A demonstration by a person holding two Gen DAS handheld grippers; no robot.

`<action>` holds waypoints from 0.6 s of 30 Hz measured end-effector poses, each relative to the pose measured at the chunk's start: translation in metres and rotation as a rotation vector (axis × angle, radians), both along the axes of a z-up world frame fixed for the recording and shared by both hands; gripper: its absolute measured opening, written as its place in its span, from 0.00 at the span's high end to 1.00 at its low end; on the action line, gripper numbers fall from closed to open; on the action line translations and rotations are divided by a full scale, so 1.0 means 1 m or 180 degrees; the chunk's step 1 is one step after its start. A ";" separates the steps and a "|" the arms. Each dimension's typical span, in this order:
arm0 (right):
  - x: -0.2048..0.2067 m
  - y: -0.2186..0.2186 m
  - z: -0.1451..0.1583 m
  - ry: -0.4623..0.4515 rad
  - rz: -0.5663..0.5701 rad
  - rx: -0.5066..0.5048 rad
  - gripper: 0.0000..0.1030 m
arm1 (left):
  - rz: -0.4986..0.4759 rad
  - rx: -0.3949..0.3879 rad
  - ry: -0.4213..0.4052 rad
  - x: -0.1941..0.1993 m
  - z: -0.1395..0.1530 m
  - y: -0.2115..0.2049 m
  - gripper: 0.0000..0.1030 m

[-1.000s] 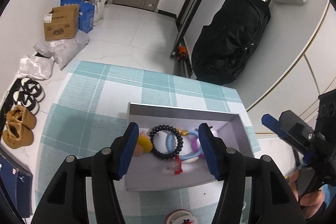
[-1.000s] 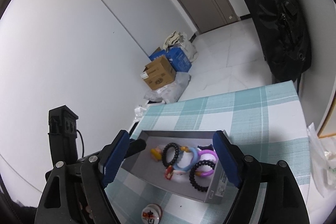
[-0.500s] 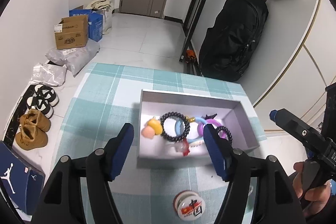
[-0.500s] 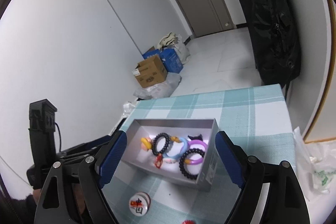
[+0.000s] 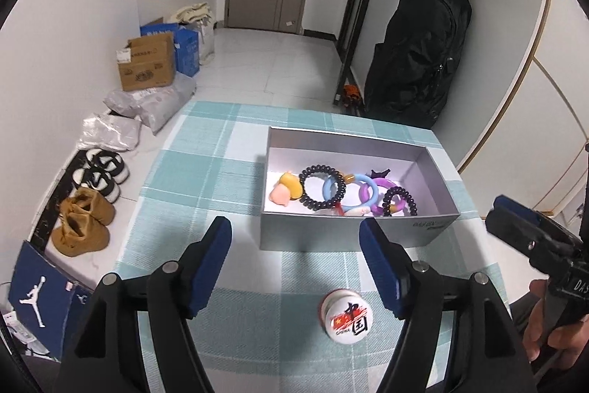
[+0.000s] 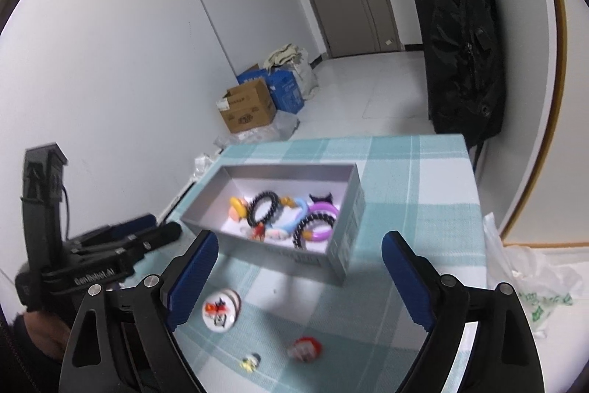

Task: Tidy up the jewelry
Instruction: 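Move the right gripper to the red-white trinket and close on it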

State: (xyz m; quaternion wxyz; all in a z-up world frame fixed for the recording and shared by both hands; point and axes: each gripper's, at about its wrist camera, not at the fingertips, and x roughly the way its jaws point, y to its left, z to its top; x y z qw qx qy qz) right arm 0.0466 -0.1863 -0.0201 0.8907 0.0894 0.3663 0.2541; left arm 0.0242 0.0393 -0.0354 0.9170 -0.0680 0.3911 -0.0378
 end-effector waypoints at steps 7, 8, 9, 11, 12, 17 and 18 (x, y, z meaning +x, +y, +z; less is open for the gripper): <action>-0.014 -0.003 -0.012 0.0122 0.0106 -0.0183 0.11 | 0.0004 -0.0048 -0.0010 -0.014 0.000 -0.005 0.31; -0.015 -0.004 -0.014 0.0138 0.0112 -0.0205 0.11 | -0.0018 -0.0066 0.0018 -0.016 -0.003 -0.007 0.31; -0.015 -0.005 -0.015 0.0156 0.0113 -0.0229 0.11 | -0.0041 -0.0086 0.0047 -0.019 -0.005 -0.009 0.30; -0.017 -0.008 -0.019 0.0217 0.0109 -0.0267 0.11 | -0.0101 -0.0106 0.0089 -0.023 -0.008 -0.014 0.30; -0.018 -0.009 -0.021 0.0244 0.0105 -0.0271 0.11 | -0.0124 -0.0114 0.0097 -0.024 -0.008 -0.015 0.29; -0.021 -0.012 -0.032 0.0493 0.0185 -0.0234 0.12 | -0.0289 -0.0160 0.0199 -0.030 -0.013 -0.029 0.28; -0.022 -0.012 -0.035 0.0541 0.0198 -0.0209 0.12 | -0.0302 -0.0150 0.0216 -0.032 -0.015 -0.031 0.28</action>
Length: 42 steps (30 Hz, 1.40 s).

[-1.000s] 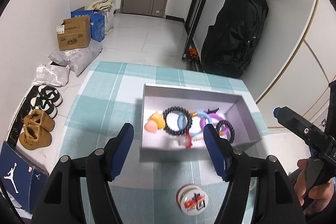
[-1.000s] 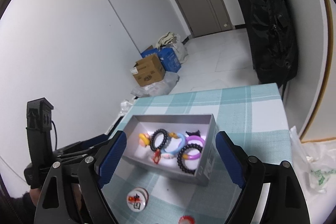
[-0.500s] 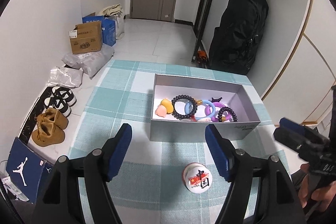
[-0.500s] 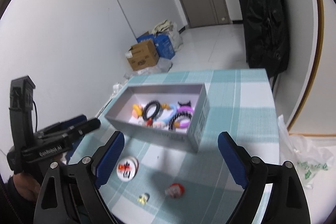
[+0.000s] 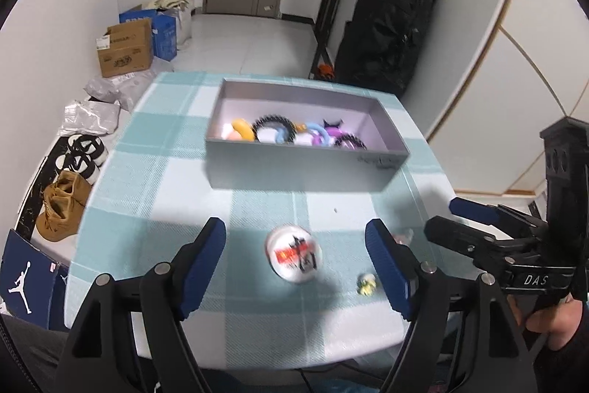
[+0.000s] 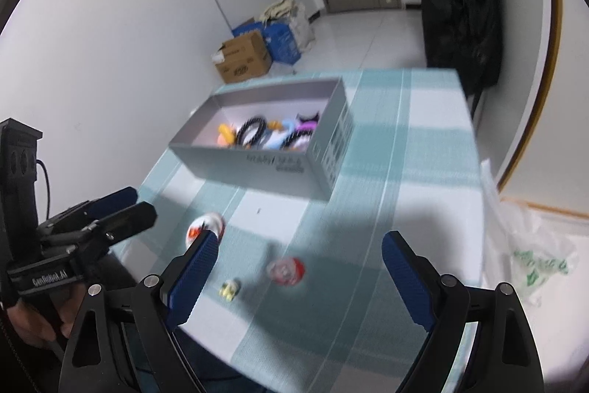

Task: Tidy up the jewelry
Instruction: 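Move the right gripper to the red-white trinket and close on it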

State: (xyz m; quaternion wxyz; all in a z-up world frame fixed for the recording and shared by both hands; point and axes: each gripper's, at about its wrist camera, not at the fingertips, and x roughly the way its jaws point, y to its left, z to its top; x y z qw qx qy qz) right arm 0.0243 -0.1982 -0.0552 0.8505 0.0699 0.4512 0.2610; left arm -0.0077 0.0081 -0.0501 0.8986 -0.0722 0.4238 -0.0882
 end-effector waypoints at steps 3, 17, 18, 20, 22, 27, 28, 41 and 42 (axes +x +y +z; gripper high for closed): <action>0.001 0.003 -0.010 0.0157 0.0039 -0.0084 0.12 | -0.0060 0.0019 0.0069 -0.003 -0.005 -0.006 0.27; -0.009 0.030 -0.024 0.0108 0.0300 -0.0496 0.38 | -0.0105 0.0181 0.0223 -0.009 -0.021 -0.011 0.26; -0.008 0.032 -0.025 0.0105 0.0321 -0.0513 0.43 | -0.0094 0.0168 0.0238 -0.009 -0.022 -0.010 0.26; -0.007 0.036 -0.027 0.0084 0.0336 -0.0558 0.48 | -0.0067 0.0155 0.0250 -0.008 -0.022 -0.008 0.26; -0.007 0.038 -0.027 0.0055 0.0349 -0.0579 0.58 | -0.0062 0.0151 0.0243 -0.008 -0.022 -0.008 0.26; -0.002 0.039 -0.028 0.0068 0.0300 -0.0548 0.78 | -0.0119 0.0163 0.0249 -0.008 -0.023 -0.011 0.26; -0.001 0.037 -0.028 0.0089 0.0281 -0.0530 0.80 | -0.0128 0.0167 0.0251 -0.007 -0.023 -0.011 0.26; 0.005 0.021 -0.022 0.0136 0.0091 -0.0353 0.83 | -0.0576 0.0136 0.0178 -0.015 -0.021 -0.033 0.27; 0.005 0.019 -0.021 0.0137 0.0066 -0.0330 0.83 | -0.0604 0.0136 0.0181 -0.016 -0.021 -0.035 0.27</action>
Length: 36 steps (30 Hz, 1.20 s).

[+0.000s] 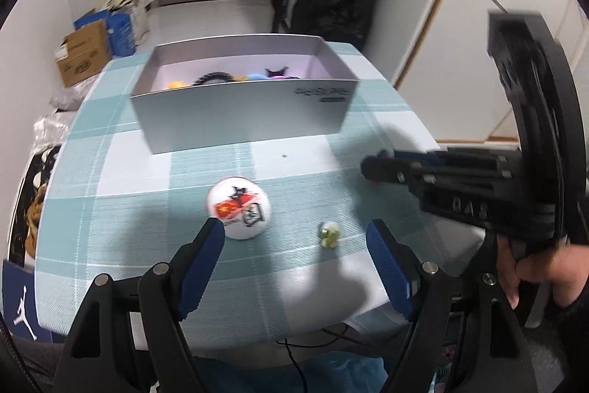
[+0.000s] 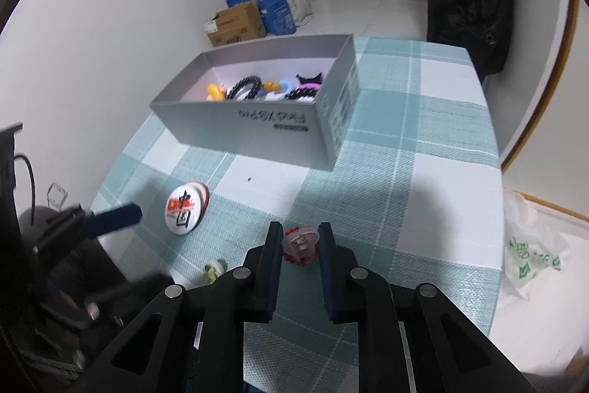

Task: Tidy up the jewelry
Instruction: 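Move the right gripper to the red-white trinket and close on it, then grasp the small yellow charm with the left gripper while the right gripper holds the trinket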

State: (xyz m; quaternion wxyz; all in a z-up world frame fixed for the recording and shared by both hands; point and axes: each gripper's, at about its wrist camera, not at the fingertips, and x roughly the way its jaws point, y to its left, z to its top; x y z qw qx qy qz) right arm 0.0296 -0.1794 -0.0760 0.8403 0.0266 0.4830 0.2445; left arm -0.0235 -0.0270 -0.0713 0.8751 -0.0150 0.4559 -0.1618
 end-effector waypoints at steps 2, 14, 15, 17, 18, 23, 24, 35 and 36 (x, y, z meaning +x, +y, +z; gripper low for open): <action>0.002 -0.004 0.002 0.0014 -0.0063 0.0058 0.83 | -0.0084 -0.0037 0.0034 0.000 -0.002 -0.005 0.27; 0.008 -0.027 0.006 0.0062 -0.0343 0.0248 0.83 | -0.0336 0.0016 0.0199 -0.001 -0.010 -0.025 0.27; 0.009 -0.029 0.006 0.0073 -0.0374 0.0269 0.83 | -0.0344 0.0026 0.0197 -0.001 -0.010 -0.025 0.27; 0.010 -0.032 0.006 0.0086 -0.0404 0.0286 0.83 | -0.0333 0.0067 0.0201 0.000 -0.011 -0.026 0.27; 0.010 -0.033 0.006 0.0086 -0.0411 0.0286 0.83 | -0.0334 0.0059 0.0209 0.001 -0.010 -0.025 0.28; 0.012 -0.037 0.006 0.0088 -0.0444 0.0327 0.83 | -0.0339 0.0124 0.0264 0.004 -0.015 -0.028 0.62; 0.012 -0.038 0.006 0.0097 -0.0455 0.0335 0.83 | -0.0347 0.0185 0.0227 0.004 -0.014 -0.029 0.62; 0.013 -0.042 0.006 0.0133 -0.0522 0.0404 0.82 | -0.0497 0.0509 0.0113 -0.007 -0.013 -0.043 0.92; 0.013 -0.042 0.006 0.0146 -0.0535 0.0407 0.82 | -0.0509 0.0540 0.0101 -0.009 -0.013 -0.044 0.92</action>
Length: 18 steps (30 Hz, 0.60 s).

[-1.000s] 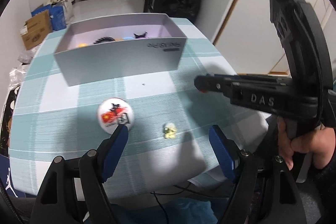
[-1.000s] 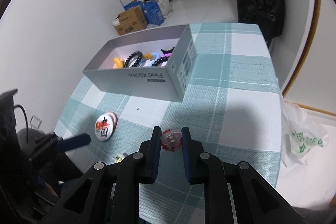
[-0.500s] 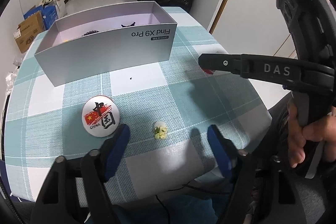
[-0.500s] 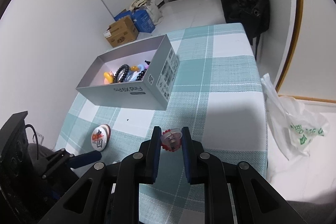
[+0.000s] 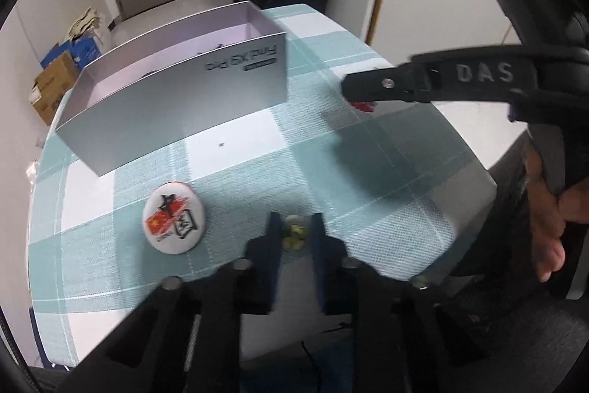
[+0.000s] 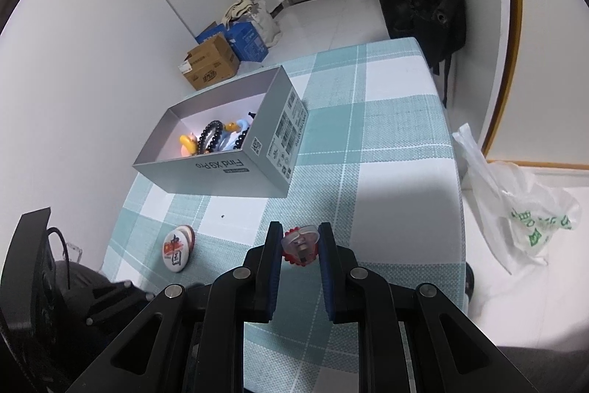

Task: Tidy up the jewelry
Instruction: 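Grasp the small yellow charm with the left gripper while the right gripper holds the trinket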

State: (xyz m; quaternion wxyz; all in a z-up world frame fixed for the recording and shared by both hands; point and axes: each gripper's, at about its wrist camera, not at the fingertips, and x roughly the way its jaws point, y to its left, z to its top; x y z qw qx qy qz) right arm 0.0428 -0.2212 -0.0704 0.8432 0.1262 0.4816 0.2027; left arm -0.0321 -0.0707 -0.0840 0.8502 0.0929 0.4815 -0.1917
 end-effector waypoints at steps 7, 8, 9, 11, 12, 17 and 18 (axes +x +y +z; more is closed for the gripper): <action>-0.001 -0.002 0.001 -0.0024 -0.0041 -0.0006 0.82 | -0.0026 -0.0230 0.0136 0.002 0.002 0.005 0.92; -0.001 -0.002 0.001 -0.0023 -0.0045 -0.0004 0.82 | -0.0025 -0.0283 0.0149 0.002 0.003 0.007 0.92; -0.001 -0.003 0.001 -0.0021 -0.0051 0.0002 0.82 | -0.0024 -0.0340 0.0154 0.002 0.005 0.008 0.92; -0.001 -0.004 0.001 -0.0017 -0.0066 0.0017 0.82 | -0.0015 -0.0448 0.0162 0.004 0.009 0.011 0.92; 0.000 -0.005 0.001 -0.0015 -0.0072 0.0035 0.82 | -0.0014 -0.0512 0.0173 0.006 0.011 0.012 0.92; 0.002 -0.007 0.006 -0.0074 -0.0102 0.0217 0.82 | 0.0061 -0.0819 0.0136 0.011 0.025 0.026 0.92; 0.002 -0.008 0.008 -0.0094 -0.0104 0.0254 0.82 | 0.0099 -0.0876 0.0113 0.012 0.029 0.030 0.92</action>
